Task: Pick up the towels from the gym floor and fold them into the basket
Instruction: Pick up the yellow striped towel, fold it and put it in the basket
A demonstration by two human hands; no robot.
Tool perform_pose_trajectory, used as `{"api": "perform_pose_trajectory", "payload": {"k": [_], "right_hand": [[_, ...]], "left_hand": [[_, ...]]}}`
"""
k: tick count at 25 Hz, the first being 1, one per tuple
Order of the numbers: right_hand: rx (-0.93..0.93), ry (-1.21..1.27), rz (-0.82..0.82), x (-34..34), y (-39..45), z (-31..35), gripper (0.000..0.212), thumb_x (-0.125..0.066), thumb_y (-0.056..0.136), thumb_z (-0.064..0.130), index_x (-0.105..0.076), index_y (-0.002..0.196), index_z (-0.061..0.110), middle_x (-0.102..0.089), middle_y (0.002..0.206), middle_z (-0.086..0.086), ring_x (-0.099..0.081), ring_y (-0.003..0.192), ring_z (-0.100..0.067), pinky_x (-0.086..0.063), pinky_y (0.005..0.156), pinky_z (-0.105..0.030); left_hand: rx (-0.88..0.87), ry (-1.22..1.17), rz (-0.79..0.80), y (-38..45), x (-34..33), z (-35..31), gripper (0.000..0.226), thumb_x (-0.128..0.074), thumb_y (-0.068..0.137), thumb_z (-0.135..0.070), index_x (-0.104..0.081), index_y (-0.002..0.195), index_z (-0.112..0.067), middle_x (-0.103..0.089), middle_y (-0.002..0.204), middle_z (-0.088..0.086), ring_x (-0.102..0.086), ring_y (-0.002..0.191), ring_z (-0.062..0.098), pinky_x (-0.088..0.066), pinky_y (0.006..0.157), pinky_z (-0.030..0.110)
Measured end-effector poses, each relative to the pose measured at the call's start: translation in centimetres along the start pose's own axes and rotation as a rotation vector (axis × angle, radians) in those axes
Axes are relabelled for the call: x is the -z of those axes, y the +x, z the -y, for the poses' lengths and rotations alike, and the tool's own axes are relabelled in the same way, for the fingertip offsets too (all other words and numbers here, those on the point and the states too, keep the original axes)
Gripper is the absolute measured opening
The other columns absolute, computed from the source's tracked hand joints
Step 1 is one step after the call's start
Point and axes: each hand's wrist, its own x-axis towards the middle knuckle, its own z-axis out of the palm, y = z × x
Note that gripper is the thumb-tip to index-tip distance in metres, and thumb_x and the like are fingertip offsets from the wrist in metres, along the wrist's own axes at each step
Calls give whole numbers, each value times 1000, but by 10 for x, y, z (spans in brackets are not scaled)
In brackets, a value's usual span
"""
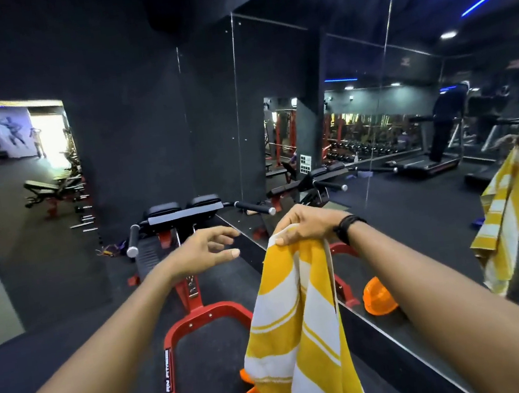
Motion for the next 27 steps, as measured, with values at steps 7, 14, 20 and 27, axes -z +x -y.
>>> {"api": "perform_pose_trajectory", "payload": {"k": [7, 14, 20, 27], "right_hand": [[9, 16, -158, 51, 67, -35, 15, -78, 78, 18, -72, 87, 9, -66, 76, 1, -60, 64, -1, -50, 61, -18], [-10, 224, -190, 98, 93, -138, 7, -74, 81, 16, -70, 83, 11, -70, 81, 1, -64, 75, -10, -52, 72, -34], [54, 292, 140, 104, 140, -199, 25, -79, 75, 17, -62, 89, 3, -66, 85, -5, -60, 76, -8, -47, 74, -23], [300, 322, 300, 98, 198, -204, 34, -74, 80, 25, -62, 97, -3, -60, 90, -10, -52, 85, -20, -45, 77, -38]], "left_hand": [[-33, -163, 326, 130, -27, -6, 33, -78, 78, -28, -70, 101, -6, -71, 102, 8, -66, 96, 18, -51, 91, 37], [182, 822, 300, 179, 0, 76, 48, -75, 54, -66, -56, 63, -23, -61, 78, -2, -54, 80, 17, -37, 70, 33], [-6, 242, -130, 236, -15, 5, 30, -74, 70, -25, -50, 54, -13, -41, 56, -5, -37, 49, 4, -30, 49, 26], [66, 387, -70, 283, -38, -20, 30, -82, 68, -23, -53, 64, -15, -46, 57, -6, -40, 51, 5, -31, 48, 24]]}}
